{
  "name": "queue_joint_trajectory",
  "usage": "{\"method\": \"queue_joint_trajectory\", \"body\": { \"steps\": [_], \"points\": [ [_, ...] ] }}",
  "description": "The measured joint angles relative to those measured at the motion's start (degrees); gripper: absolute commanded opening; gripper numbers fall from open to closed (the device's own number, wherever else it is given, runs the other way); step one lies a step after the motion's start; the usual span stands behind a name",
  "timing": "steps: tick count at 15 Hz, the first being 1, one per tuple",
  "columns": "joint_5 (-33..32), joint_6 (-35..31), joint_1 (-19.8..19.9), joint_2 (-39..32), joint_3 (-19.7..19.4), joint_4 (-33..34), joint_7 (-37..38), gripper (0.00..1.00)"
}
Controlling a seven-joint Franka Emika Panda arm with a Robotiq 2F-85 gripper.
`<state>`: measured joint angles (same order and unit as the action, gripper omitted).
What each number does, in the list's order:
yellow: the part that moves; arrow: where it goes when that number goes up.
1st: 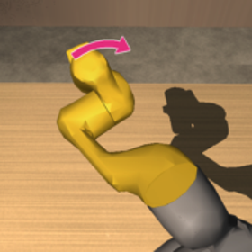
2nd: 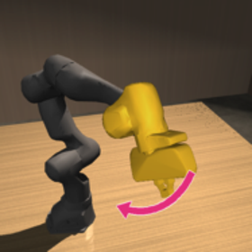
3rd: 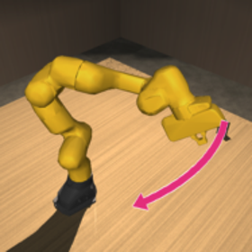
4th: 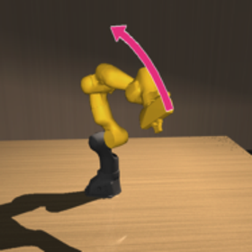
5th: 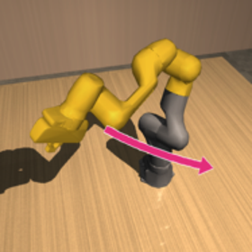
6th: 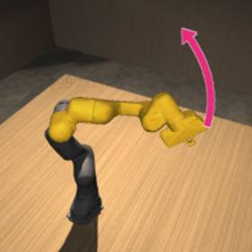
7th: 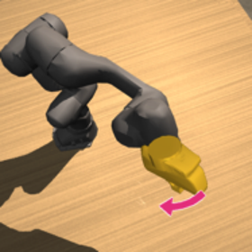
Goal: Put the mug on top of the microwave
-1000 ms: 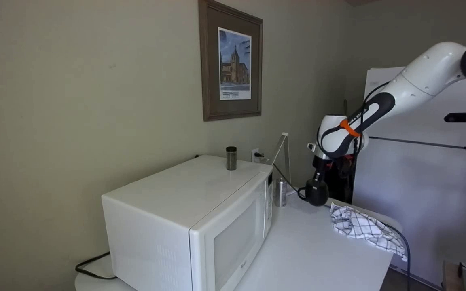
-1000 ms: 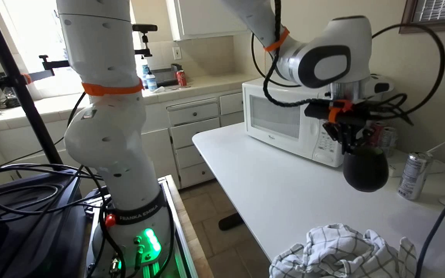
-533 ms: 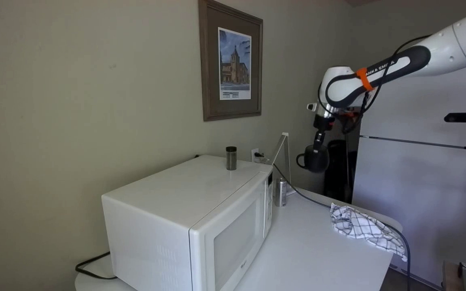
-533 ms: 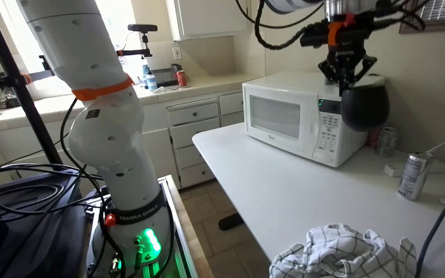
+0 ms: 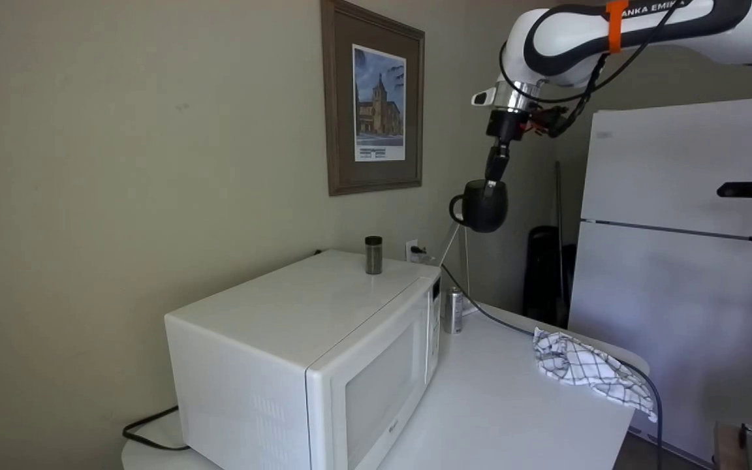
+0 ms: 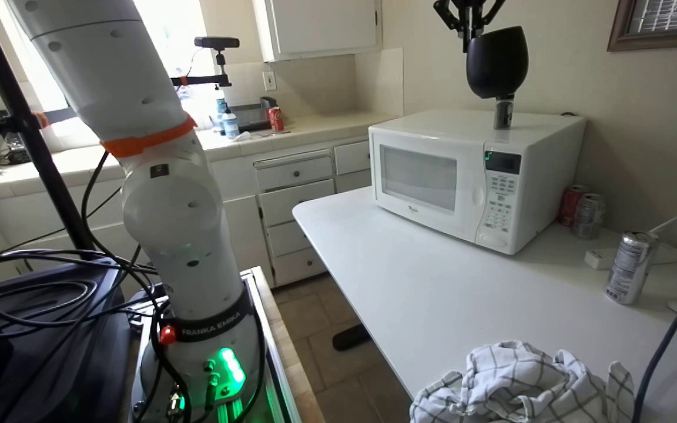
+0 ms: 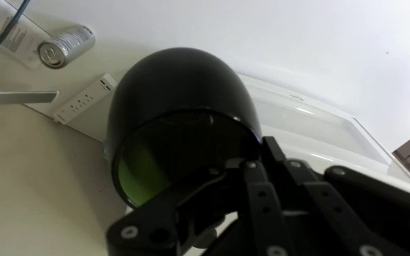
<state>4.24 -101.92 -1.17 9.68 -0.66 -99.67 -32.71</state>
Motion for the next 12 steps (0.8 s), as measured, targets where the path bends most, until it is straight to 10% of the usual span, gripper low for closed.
{"method": "queue_joint_trajectory", "body": {
  "steps": [12],
  "points": [
    [2.3,0.4,-1.4,-2.3,0.4,0.9,-4.0,0.02]
  ]
}}
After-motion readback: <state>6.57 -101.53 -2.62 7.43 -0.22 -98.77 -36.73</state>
